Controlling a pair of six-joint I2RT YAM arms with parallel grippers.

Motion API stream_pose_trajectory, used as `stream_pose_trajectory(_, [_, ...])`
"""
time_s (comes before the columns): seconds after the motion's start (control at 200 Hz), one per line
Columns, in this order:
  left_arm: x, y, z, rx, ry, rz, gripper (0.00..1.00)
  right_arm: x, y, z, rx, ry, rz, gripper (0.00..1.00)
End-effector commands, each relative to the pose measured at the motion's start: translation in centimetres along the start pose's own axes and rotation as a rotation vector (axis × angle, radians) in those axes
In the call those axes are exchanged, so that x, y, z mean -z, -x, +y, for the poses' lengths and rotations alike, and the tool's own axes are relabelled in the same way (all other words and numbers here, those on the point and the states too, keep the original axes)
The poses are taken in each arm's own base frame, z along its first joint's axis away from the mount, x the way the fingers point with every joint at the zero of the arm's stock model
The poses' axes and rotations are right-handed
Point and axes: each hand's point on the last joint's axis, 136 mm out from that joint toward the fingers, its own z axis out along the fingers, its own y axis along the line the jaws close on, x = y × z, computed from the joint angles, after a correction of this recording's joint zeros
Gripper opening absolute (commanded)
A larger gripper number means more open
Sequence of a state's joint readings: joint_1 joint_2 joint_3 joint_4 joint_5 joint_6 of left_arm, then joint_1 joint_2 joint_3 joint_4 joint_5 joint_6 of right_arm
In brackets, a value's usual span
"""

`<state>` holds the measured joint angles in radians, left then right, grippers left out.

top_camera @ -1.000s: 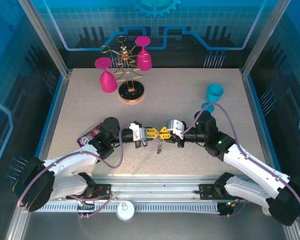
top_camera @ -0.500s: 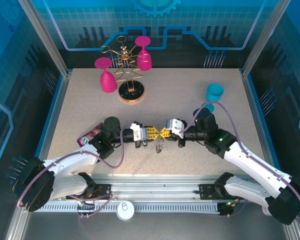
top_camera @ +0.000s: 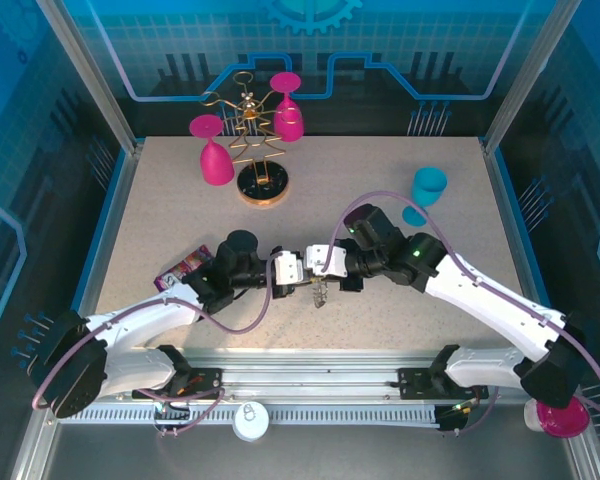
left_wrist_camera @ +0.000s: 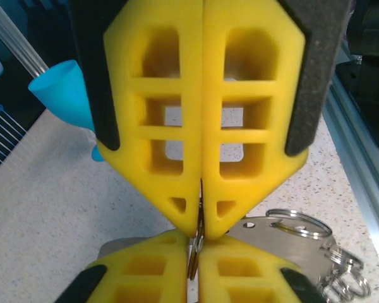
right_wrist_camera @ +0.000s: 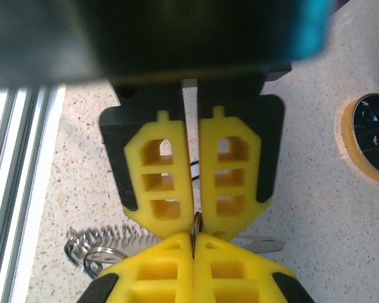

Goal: Put the keys on the keyring

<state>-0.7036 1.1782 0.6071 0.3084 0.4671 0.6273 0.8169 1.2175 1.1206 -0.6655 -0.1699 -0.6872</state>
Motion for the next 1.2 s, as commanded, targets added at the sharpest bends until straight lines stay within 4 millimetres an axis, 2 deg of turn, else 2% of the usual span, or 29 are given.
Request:
stream_pose_trajectory(0.0, [0.0, 1.2, 1.1, -0.035, 0.034, -0.018, 0.01, 0.4, 0.7, 1.4, 0.037, 0.055, 0.004, 0.00])
stream_pose_trajectory(0.13, [0.3, 1.5, 1.0, -0.045, 0.040, -0.038, 0.00, 0.8, 1.2, 0.8, -0.012, 0.018, -0.067, 0.00])
stream_pose_trajectory(0.195, [0.5, 1.8, 0.8, -0.055, 0.040, -0.059, 0.00, 1.7, 1.3, 0.0, -0.062, -0.024, -0.133, 0.24])
stream_pose_trajectory(0.225, [0.6, 2.0, 0.8, -0.060, 0.043, -0.071, 0.00, 2.1, 1.4, -0.3, -0.085, -0.043, -0.169, 0.33])
stream_pose_trajectory(0.265, [0.7, 2.1, 0.7, -0.064, 0.043, -0.085, 0.00, 2.8, 1.3, -0.8, -0.125, -0.070, -0.216, 0.37])
stream_pose_trajectory(0.35, [0.8, 2.6, 0.4, -0.074, 0.037, -0.113, 0.00, 3.4, 0.7, -1.3, -0.208, -0.085, -0.282, 0.39])
stream_pose_trajectory(0.45, [0.9, 2.9, 0.2, -0.081, 0.026, -0.132, 0.00, 3.3, 0.0, -1.0, -0.254, -0.081, -0.292, 0.38])
stream_pose_trajectory(0.54, [1.0, 3.0, 0.1, -0.082, 0.018, -0.139, 0.00, 3.5, 0.5, -1.0, -0.267, -0.077, -0.316, 0.38])
stream_pose_trajectory(0.56, [0.9, 3.0, 0.0, -0.082, 0.018, -0.139, 0.00, 2.9, -0.1, -0.5, -0.280, -0.062, -0.303, 0.38])
stream_pose_trajectory(0.75, [1.0, 3.1, 0.1, -0.080, 0.021, -0.142, 0.00, 2.5, 0.5, -0.5, -0.294, -0.028, -0.332, 0.35])
stream_pose_trajectory(1.016, [0.9, 3.1, 0.4, -0.070, 0.032, -0.142, 0.00, 1.8, 0.1, -0.3, -0.309, -0.003, -0.306, 0.29])
stream_pose_trajectory(1.071, [0.9, 3.2, 0.4, -0.069, 0.032, -0.146, 0.00, 1.7, -0.1, -0.3, -0.312, -0.001, -0.297, 0.24])
stream_pose_trajectory(1.151, [1.0, 3.2, 0.4, -0.069, 0.033, -0.145, 0.00, 1.3, -0.6, -0.2, -0.316, -0.002, -0.271, 0.04])
stream_pose_trajectory(1.166, [0.9, 3.1, 0.4, -0.068, 0.033, -0.143, 0.00, 1.9, 0.0, -0.8, -0.304, -0.019, -0.283, 0.00])
stream_pose_trajectory(1.196, [1.0, 3.2, 0.4, -0.069, 0.034, -0.144, 0.00, 2.0, -0.1, -0.9, -0.304, -0.023, -0.278, 0.00])
